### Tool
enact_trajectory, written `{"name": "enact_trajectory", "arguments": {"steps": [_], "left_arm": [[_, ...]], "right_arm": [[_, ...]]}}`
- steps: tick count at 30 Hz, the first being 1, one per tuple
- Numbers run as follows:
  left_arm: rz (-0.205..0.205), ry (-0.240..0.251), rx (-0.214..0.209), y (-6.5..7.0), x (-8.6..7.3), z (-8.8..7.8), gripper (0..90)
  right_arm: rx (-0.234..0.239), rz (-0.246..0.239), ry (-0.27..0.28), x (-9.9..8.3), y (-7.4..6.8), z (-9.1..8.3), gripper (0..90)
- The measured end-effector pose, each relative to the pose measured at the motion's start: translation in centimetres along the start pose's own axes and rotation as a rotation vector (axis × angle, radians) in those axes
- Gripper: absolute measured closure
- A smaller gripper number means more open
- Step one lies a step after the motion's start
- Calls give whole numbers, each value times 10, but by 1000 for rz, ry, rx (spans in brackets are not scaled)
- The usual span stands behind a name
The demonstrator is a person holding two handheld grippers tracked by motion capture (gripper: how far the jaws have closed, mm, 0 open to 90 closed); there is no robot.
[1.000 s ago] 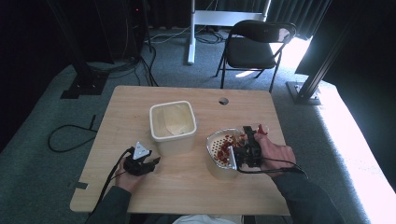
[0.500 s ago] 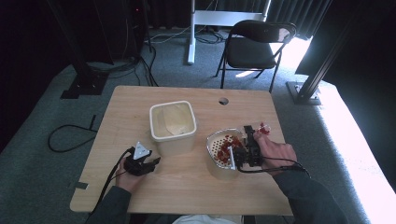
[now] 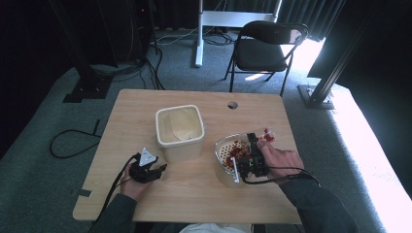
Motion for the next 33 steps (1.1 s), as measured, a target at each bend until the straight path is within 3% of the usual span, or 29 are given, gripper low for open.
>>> {"name": "enact_trajectory", "arguments": {"steps": [6,11,17,21,26,31,33], "left_arm": [[-7,3,2,-1,0,0,510],[3,-2,1,1,0,0,510],[-7,-3,1,-1,-1,0,509],[4,-4,0,1,-1,0,509],[-8,-1,1,-1,-1,0,509],[4,-6,0,1,-1,0,509],[0,-4,2,0,-1,-1,509]], "right_arm": [[-13,42,-62,-21,3,3,436],[-3,9,12,2,-1,-3,437],[-15,60,-49,-19,3,2,436],[4,35,18,1,-3,-3,436],[-17,70,-49,-19,3,2,436],[9,18,16,1,-4,-3,436],[4,29,-3,-4,-3,-2,436]]}}
Point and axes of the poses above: each handheld gripper's, and its own axes: z roughly forward along the jaws, x roughly out of its top, y roughly to its right, the point moved 6 cm from there along z, roughly forward along the jaws, and after that the axes turned 13 degrees about y, right-handed, at the moved point
